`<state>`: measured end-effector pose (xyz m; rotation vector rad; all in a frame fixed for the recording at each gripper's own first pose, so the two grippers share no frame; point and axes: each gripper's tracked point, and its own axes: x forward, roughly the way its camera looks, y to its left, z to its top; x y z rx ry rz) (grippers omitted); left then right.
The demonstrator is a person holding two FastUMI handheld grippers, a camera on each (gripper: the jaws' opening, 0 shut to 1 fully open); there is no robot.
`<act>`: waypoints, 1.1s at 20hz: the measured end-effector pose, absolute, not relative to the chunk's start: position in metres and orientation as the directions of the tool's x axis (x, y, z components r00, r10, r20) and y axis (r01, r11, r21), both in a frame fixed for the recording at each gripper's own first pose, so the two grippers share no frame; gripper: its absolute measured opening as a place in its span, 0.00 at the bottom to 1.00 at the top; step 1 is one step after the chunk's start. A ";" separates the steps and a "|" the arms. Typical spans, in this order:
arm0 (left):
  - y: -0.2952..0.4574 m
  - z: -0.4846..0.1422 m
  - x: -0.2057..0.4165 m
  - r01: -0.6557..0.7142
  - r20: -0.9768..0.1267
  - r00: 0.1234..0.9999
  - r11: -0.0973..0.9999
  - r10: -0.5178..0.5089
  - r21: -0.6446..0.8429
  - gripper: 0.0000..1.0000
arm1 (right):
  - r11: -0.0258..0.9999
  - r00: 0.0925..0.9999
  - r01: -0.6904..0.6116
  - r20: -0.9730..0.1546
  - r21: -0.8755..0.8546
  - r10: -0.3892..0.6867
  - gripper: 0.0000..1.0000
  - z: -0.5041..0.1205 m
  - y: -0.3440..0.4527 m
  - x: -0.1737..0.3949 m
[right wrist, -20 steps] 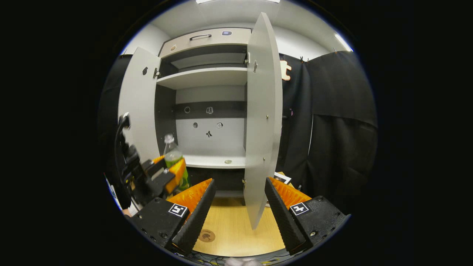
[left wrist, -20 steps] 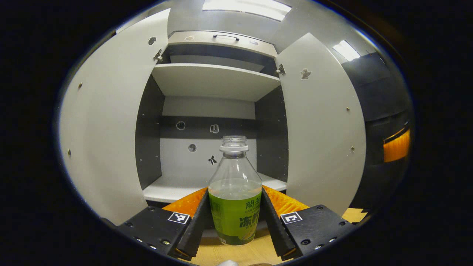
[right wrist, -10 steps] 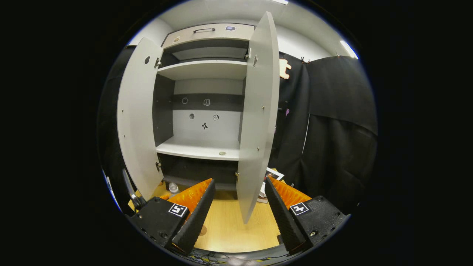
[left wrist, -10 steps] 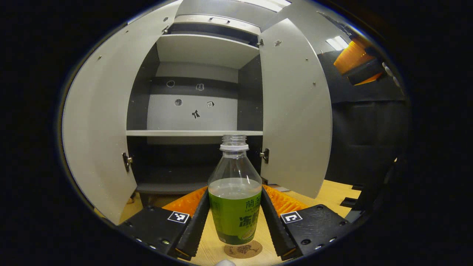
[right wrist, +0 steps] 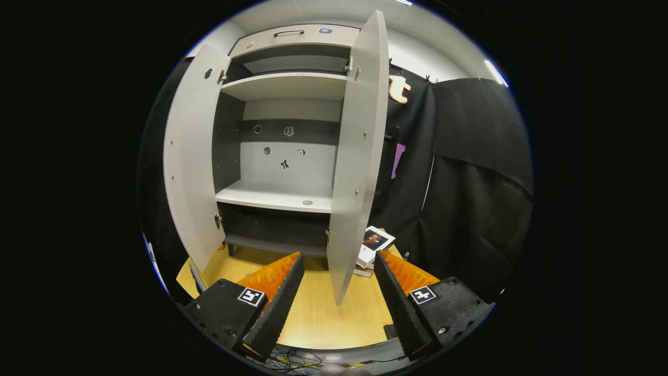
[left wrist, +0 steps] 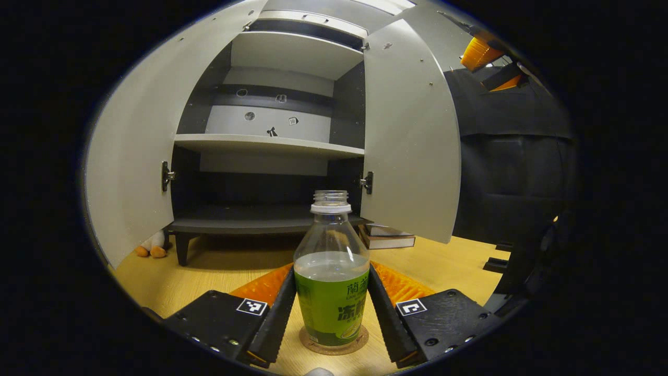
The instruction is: Grasp the bottle in the cabinet with the left hand and place it on the coaster, then close the right door with the right hand and the left door with the left hand.
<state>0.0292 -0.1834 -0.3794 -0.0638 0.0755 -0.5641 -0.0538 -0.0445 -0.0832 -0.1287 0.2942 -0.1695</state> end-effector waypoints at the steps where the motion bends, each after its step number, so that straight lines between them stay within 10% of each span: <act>1: -0.184 -0.381 0.030 0.533 -0.045 0.842 0.843 -0.537 -0.076 0.75 | 0.978 0.941 0.140 -0.287 -0.154 -0.180 0.83 -0.087 -0.044 -0.054; 13: -0.180 -0.367 0.021 0.541 -0.041 0.839 0.840 -0.542 -0.032 0.90 | 0.982 0.938 0.124 -0.308 -0.139 -0.162 0.83 -0.092 -0.044 -0.051; 22: -0.169 -0.245 0.024 0.486 0.078 0.873 0.874 -0.482 -0.032 0.95 | 0.987 0.951 0.121 -0.273 -0.107 -0.147 0.83 -0.084 -0.042 -0.055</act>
